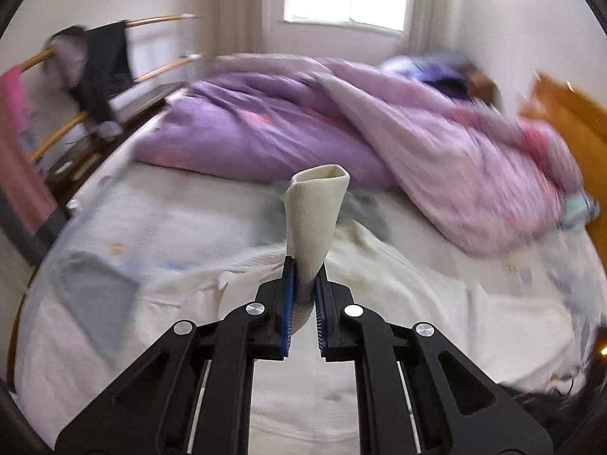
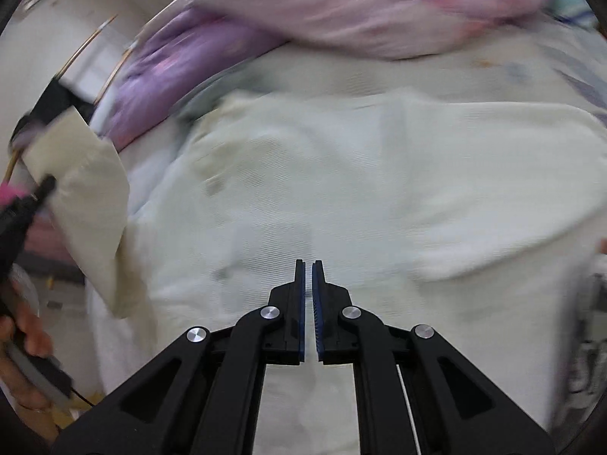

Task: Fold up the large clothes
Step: 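Grasp a sleeve cuff with the left tool while the right tool grasps the other sleeve, then lay the sleeves across the jacket body and open both tools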

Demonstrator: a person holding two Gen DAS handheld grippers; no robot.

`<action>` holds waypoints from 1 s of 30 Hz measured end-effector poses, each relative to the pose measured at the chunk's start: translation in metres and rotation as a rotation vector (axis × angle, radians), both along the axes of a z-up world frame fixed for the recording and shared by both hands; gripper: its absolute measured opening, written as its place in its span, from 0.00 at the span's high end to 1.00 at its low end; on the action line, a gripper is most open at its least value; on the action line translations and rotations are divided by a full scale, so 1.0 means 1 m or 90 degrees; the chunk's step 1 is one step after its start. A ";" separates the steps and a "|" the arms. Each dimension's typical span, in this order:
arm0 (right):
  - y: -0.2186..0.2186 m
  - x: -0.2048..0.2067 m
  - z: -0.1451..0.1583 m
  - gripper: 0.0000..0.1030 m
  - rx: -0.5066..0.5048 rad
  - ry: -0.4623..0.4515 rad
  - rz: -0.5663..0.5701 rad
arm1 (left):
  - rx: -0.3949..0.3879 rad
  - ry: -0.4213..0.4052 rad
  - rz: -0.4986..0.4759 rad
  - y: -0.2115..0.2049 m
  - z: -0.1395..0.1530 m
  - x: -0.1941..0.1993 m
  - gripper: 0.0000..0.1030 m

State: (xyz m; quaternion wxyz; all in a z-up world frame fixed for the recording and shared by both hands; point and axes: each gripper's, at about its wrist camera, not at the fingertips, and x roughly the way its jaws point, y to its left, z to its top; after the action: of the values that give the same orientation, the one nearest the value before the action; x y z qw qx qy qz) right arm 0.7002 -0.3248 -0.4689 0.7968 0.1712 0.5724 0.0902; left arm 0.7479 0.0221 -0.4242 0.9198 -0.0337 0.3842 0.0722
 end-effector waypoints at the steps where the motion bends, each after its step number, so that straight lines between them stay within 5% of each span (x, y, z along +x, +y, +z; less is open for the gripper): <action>1: -0.028 0.000 0.000 0.95 -0.013 -0.002 -0.024 | 0.010 0.011 -0.019 -0.026 -0.014 0.004 0.90; 4: -0.095 -0.005 0.000 0.95 -0.041 -0.004 -0.086 | 0.042 0.047 -0.070 -0.093 -0.061 0.016 0.90; 11: -0.203 -0.001 -0.007 0.94 -0.100 0.000 -0.216 | 0.059 0.141 -0.139 -0.173 -0.141 0.018 0.91; 16: -0.277 0.006 -0.028 0.73 -0.117 0.040 -0.346 | 0.069 0.204 -0.162 -0.195 -0.174 0.016 0.90; 19: -0.303 0.020 -0.037 0.60 -0.148 0.056 -0.374 | 0.038 0.241 -0.188 -0.200 -0.184 0.015 0.68; 21: -0.321 0.027 -0.048 0.50 -0.143 0.080 -0.405 | 0.051 0.248 -0.198 -0.205 -0.186 0.013 0.37; 24: -0.350 0.041 -0.076 0.50 -0.105 0.147 -0.447 | 0.021 0.232 -0.198 -0.202 -0.175 0.009 0.27; 30: -0.372 0.060 -0.117 0.50 -0.095 0.208 -0.487 | -0.062 0.185 -0.153 -0.175 -0.142 0.007 0.24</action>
State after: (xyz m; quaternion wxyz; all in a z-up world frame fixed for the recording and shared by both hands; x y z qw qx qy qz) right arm 0.7601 -0.6968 -0.5862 0.6818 0.3254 0.5912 -0.2823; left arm 0.7552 -0.1530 -0.5666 0.8538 -0.0209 0.5175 -0.0529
